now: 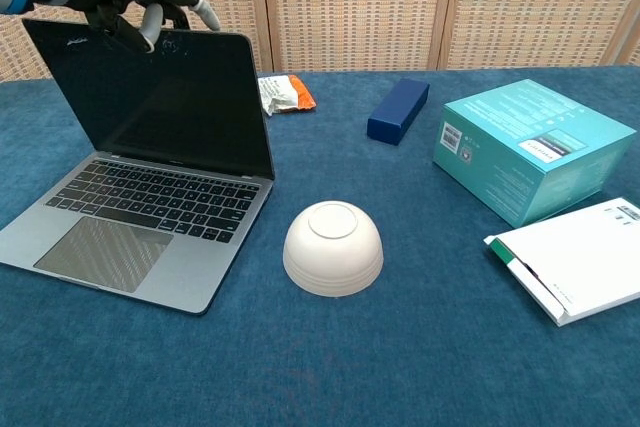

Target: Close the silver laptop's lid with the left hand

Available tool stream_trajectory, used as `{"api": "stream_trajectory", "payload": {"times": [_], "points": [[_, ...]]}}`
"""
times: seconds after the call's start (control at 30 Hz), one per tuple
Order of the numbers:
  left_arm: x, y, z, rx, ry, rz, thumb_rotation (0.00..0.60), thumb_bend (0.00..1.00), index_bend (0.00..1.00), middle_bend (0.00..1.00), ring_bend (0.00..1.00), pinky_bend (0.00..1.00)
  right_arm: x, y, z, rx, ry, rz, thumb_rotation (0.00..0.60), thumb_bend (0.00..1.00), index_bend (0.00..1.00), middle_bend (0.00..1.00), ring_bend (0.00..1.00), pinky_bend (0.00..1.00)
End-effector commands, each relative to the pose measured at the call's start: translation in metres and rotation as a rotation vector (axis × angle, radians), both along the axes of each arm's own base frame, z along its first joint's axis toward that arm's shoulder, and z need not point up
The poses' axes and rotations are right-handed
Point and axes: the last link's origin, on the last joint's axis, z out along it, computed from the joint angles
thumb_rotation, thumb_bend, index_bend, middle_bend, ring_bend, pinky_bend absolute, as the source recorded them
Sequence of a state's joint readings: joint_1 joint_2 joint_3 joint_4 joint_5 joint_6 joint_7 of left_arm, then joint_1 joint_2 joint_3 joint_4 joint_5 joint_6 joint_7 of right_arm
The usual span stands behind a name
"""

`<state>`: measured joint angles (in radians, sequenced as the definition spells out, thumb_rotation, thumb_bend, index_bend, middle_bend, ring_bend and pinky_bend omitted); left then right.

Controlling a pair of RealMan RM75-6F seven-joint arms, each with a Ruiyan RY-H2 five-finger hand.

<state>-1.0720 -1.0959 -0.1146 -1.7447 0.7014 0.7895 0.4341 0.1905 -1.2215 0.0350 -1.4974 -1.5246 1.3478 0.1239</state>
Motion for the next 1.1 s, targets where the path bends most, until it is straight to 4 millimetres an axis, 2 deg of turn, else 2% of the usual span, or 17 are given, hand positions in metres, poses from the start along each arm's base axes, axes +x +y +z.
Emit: {"api": "stream_trajectory", "payload": {"times": [0.03, 0.4, 1.1], "points": [[-0.004, -0.007, 0.006, 0.002, 0.008, -0.005, 0.600, 1.00, 0.13, 0.35, 0.11, 0.11, 0.001, 0.001, -0.001, 0.005, 0.002, 0.003, 0.600, 0.09, 0.08, 0.00, 0.00, 0.00], [-0.001, -0.027, 0.014, -0.033, -0.016, -0.016, 0.600, 1.00, 0.14, 0.35, 0.11, 0.12, 0.002, 0.001, -0.002, 0.005, 0.002, 0.009, 0.600, 0.09, 0.08, 0.00, 0.00, 0.00], [-0.014, -0.056, 0.023, -0.130, -0.030, 0.047, 0.600, 1.00, 0.15, 0.36, 0.11, 0.14, 0.005, 0.002, -0.003, 0.006, 0.005, 0.019, 0.600, 0.09, 0.08, 0.00, 0.00, 0.00]]}}
